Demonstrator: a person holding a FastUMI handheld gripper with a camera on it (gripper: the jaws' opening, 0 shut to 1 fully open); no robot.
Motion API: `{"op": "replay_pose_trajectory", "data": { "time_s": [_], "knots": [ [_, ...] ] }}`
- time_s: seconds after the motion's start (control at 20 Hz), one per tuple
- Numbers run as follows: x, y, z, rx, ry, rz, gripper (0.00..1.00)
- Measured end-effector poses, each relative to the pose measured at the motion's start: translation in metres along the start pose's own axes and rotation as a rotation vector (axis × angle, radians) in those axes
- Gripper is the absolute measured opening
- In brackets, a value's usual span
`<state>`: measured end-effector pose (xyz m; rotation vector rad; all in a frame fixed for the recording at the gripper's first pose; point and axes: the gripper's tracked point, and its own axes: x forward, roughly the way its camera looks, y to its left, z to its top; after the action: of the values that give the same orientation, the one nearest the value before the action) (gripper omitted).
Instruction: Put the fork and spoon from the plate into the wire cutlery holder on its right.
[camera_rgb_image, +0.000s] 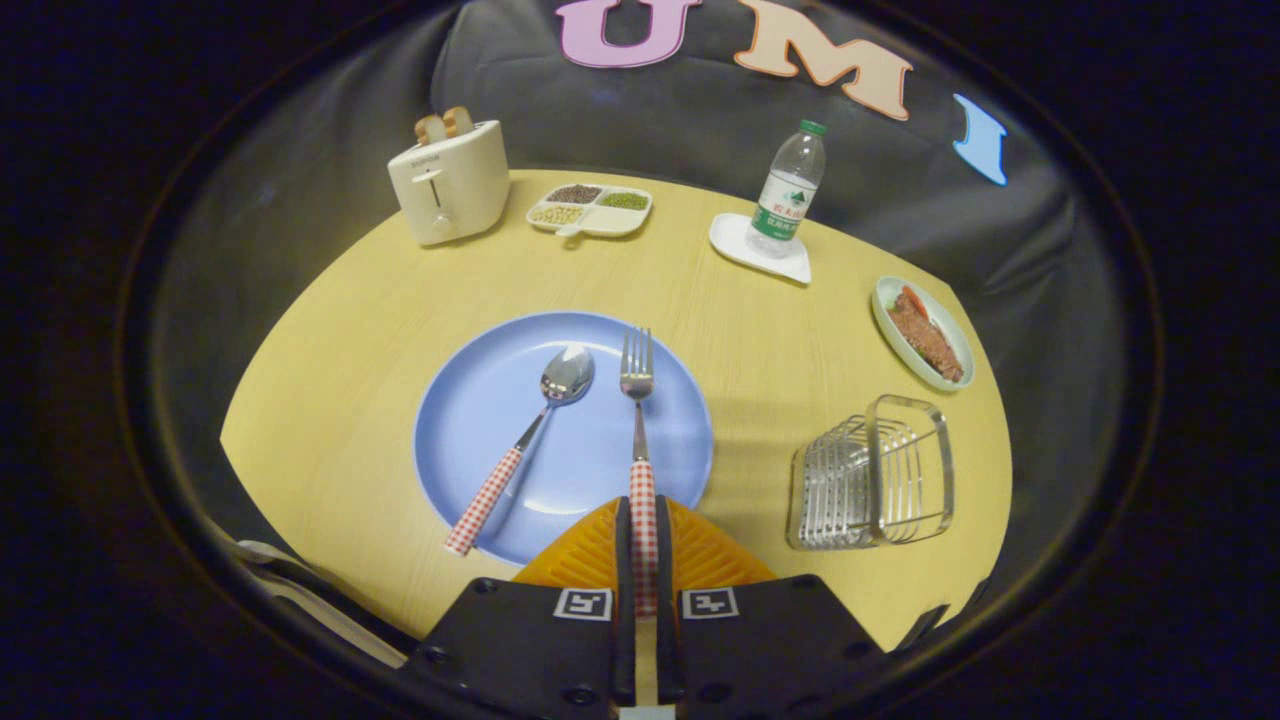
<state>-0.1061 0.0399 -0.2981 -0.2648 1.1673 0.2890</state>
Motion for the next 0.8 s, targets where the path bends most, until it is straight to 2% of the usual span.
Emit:
{"op": "replay_pose_trajectory", "data": {
  "time_s": [0.45, 0.8],
  "knots": [
    [-0.043, -0.058, 0.014, -0.081, 0.038, 0.063, 0.11],
    [-0.06, -0.113, 0.01, -0.13, 0.079, 0.075, 0.11]
  ]
}}
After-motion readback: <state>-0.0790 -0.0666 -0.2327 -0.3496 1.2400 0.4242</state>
